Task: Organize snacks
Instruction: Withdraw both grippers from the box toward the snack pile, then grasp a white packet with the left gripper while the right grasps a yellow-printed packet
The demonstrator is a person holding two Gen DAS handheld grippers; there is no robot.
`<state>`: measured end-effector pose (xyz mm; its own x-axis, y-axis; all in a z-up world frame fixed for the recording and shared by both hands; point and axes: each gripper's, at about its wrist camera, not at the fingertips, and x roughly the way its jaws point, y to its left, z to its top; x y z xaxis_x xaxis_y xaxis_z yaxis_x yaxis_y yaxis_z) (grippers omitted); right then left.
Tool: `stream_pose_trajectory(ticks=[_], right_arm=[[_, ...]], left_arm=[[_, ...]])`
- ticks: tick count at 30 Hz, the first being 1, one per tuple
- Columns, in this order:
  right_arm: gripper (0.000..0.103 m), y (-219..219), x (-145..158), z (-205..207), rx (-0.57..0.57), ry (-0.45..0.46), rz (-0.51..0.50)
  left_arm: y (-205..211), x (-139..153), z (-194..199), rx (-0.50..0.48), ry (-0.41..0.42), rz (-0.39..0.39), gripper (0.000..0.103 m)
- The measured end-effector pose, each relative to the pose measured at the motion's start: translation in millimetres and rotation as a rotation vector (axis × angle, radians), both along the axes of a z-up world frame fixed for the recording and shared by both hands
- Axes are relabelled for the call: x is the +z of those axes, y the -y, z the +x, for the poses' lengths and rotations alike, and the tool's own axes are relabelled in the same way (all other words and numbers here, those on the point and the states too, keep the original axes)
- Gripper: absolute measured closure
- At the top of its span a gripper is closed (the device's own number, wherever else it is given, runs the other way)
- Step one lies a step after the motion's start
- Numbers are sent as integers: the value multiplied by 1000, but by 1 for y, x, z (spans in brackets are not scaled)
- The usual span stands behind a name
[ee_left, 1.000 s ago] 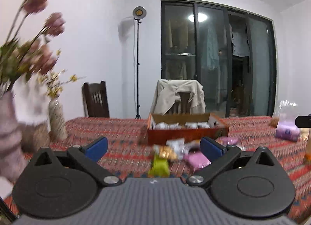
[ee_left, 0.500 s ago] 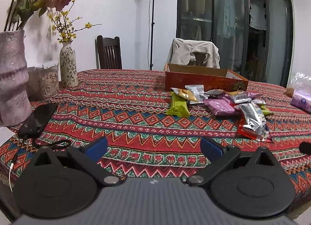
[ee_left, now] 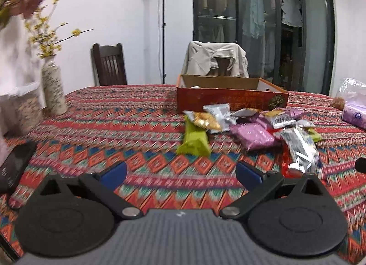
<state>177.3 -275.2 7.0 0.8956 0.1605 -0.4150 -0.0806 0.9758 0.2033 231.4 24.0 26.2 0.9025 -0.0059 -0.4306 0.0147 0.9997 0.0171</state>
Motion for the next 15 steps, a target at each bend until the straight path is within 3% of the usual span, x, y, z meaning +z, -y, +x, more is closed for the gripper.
stream_pose_trajectory(ticks=[7, 12, 15], right_arm=[[0, 12, 9, 53, -67, 26, -81], [0, 11, 19, 115, 88, -46, -115], [3, 0, 27, 139, 122, -14, -110]], left_arm=[[21, 10, 85, -23, -2, 7, 0], [41, 10, 150, -46, -13, 93, 4], [49, 2, 174, -55, -32, 125, 9]])
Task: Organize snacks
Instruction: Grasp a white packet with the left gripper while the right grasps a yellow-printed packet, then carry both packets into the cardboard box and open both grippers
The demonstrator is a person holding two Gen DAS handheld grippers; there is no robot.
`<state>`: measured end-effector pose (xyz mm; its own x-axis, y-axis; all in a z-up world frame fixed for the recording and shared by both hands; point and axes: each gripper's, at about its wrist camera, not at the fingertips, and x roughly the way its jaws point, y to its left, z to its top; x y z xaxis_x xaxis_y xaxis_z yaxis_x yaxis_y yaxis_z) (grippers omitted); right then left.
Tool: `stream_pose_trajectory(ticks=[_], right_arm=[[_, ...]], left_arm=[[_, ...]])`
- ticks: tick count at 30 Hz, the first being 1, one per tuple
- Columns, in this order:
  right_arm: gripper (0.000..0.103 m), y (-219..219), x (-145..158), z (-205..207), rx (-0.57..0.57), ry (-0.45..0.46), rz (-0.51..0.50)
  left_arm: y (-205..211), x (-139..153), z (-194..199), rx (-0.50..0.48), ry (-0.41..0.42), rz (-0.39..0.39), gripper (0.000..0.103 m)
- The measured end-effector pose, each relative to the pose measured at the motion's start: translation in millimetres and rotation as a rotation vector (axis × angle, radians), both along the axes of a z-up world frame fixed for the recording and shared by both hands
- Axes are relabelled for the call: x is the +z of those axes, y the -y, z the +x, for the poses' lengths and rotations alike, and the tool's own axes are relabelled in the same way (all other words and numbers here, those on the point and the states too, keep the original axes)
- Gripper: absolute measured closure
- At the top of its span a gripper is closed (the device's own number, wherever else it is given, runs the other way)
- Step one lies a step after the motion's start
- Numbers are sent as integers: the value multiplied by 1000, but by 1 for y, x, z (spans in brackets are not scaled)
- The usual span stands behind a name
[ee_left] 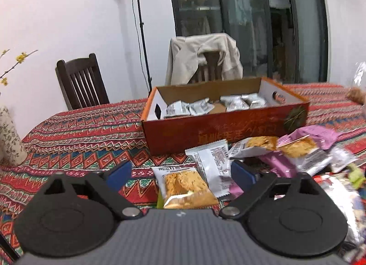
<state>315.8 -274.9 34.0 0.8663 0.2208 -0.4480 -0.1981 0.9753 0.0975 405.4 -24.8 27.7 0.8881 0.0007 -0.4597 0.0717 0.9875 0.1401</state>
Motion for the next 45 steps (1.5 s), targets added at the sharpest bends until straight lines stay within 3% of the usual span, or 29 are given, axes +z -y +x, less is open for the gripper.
stream_pose_trajectory(ticks=[6, 8, 12, 13, 15, 18, 20, 26, 35, 40, 45], right_arm=[[29, -41, -7, 58, 84, -39, -60], [37, -51, -12, 72, 84, -55, -89], [43, -62, -24, 94, 78, -74, -136], [45, -63, -27, 99, 80, -85, -138], [57, -63, -31, 105, 83, -103, -129], [60, -60, -32, 104, 80, -99, -114], [61, -57, -28, 101, 76, -90, -102], [61, -49, -8, 69, 84, -32, -82], [61, -42, 13, -4, 130, 14, -72], [61, -40, 16, -40, 156, 21, -66], [61, -35, 19, -56, 156, 27, -55]], left_arm=[[1, -23, 20, 6, -40, 2, 12], [-2, -29, 25, 14, -70, -8, 27], [-9, -33, 30, 7, -114, -51, 41], [-10, -33, 30, 17, -110, -49, 52], [-10, -34, 29, 26, -98, -27, 61], [-16, -30, 26, 29, -97, -60, 67], [-19, -25, 23, 31, -84, -74, 81], [-21, -6, -3, 32, -19, -72, 85], [-30, 7, -73, 32, -42, -168, 86], [-22, 12, -111, -5, -59, -179, 86], [-17, 19, -124, -19, -43, -180, 86]])
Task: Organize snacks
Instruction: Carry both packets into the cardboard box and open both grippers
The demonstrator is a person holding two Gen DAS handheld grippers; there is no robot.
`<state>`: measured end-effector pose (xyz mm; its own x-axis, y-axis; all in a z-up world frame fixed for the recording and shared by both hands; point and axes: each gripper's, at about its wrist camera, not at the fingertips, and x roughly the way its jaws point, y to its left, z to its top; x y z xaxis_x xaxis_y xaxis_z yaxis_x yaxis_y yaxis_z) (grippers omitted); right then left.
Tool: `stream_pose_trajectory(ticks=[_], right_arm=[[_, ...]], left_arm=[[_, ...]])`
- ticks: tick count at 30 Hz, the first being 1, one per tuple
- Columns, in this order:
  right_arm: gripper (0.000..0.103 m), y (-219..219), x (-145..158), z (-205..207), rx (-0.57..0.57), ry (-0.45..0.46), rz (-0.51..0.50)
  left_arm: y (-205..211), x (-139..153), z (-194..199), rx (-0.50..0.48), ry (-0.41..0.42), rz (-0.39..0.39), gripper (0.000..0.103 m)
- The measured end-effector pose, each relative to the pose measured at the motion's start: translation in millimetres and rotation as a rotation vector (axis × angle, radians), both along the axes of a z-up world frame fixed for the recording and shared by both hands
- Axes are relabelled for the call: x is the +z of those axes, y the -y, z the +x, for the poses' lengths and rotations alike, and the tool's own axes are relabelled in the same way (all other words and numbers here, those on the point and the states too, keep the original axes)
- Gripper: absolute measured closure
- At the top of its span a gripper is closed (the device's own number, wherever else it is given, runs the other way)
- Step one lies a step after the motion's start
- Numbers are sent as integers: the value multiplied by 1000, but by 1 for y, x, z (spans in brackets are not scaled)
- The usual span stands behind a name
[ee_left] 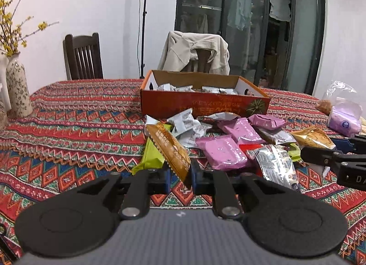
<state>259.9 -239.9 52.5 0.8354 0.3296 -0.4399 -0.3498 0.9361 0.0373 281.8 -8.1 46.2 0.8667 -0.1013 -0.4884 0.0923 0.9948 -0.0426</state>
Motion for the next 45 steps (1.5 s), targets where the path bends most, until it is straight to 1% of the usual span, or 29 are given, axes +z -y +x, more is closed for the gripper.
stream_pose_trajectory(ticks=[8, 12, 14, 17, 20, 21, 24, 27, 32, 34, 37, 38, 41, 42, 43, 44, 45], right_arm=[[61, 2, 6, -3, -2, 26, 11], [61, 4, 9, 11, 3, 23, 21], [61, 1, 14, 20, 9, 46, 3], [61, -2, 24, 41, 16, 77, -9], [61, -3, 34, 76, 31, 83, 6], [61, -3, 37, 88, 35, 81, 14], [61, -1, 48, 137, 42, 75, 29], [61, 0, 58, 189, 39, 62, 39], [61, -2, 56, 301, 3, -41, 41], [61, -10, 48, 345, 5, -117, 64], [61, -23, 33, 400, -8, -211, 67], [61, -29, 27, 417, -7, -240, 61], [59, -46, 4, 456, -24, -320, 58], [58, -49, -4, 466, -30, -345, 67], [56, -51, -13, 474, -29, -369, 87], [52, -52, -22, 481, -27, -400, 107], [52, -54, -29, 488, -31, -434, 110]], left_arm=[[1, 8, 6, -10, 26, -3, 86], [0, 21, 31, -44, 55, -7, 86], [0, 28, 47, -60, 69, -2, 86], [1, 40, 81, -96, 79, -12, 86], [2, 52, 122, -133, 77, -33, 86], [2, 55, 135, -125, 75, -37, 86], [6, 62, 184, -131, 47, -65, 86], [13, 67, 240, -141, -6, -102, 86], [30, 62, 325, -112, -68, -101, 86], [35, 54, 359, -99, -119, -119, 86], [35, 42, 399, -60, -176, -138, 86], [33, 37, 414, -33, -197, -154, 86], [28, 19, 446, 10, -257, -203, 85], [25, 13, 455, 31, -282, -225, 85], [23, 6, 463, 50, -313, -243, 85], [22, 0, 471, 60, -342, -255, 83], [20, -6, 476, 59, -370, -260, 79]])
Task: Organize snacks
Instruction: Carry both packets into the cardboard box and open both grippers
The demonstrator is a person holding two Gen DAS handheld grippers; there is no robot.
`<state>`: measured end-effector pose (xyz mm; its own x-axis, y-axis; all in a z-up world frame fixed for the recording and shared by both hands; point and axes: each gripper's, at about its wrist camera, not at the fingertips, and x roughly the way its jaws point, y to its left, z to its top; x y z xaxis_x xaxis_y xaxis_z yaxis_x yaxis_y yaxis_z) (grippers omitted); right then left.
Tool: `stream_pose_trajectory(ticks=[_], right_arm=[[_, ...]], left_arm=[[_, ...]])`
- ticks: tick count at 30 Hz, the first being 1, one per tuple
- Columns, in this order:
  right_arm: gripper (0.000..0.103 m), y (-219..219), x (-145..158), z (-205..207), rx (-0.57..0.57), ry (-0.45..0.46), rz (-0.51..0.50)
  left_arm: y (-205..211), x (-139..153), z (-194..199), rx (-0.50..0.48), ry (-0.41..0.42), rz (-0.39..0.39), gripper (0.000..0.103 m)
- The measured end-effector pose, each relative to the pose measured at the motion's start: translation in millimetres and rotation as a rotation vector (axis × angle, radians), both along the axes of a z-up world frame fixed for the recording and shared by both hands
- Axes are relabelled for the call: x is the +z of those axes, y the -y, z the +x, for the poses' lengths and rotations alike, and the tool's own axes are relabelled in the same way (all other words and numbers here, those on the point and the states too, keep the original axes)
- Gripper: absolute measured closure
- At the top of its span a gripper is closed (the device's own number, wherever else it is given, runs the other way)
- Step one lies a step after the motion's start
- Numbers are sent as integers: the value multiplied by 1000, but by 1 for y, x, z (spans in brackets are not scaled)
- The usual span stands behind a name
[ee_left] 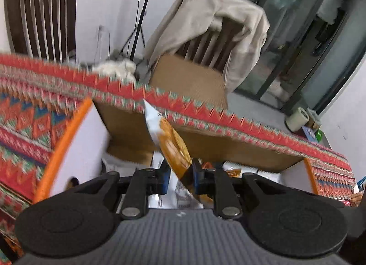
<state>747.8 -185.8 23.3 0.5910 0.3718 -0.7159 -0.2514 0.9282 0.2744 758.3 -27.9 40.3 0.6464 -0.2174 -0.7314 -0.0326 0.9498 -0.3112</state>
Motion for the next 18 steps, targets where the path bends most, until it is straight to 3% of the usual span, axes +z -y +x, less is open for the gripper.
stream_pose_trajectory(ticks=[2, 3, 7, 12, 18], right_arm=[[52, 2, -3, 4, -13, -25, 17], [50, 3, -2, 2, -14, -16, 21], [47, 10, 8, -9, -13, 37, -31], [41, 28, 38, -28, -29, 85, -21], [37, 48, 88, -76, -25, 154, -44]], left_arm=[[-5, -4, 3, 19, -22, -21, 38], [-9, -2, 1, 21, -22, -23, 34], [-21, 14, -13, 25, 21, -26, 32], [-30, 57, -40, 18, 94, -17, 31], [-30, 114, -100, -64, 199, 90, 27]])
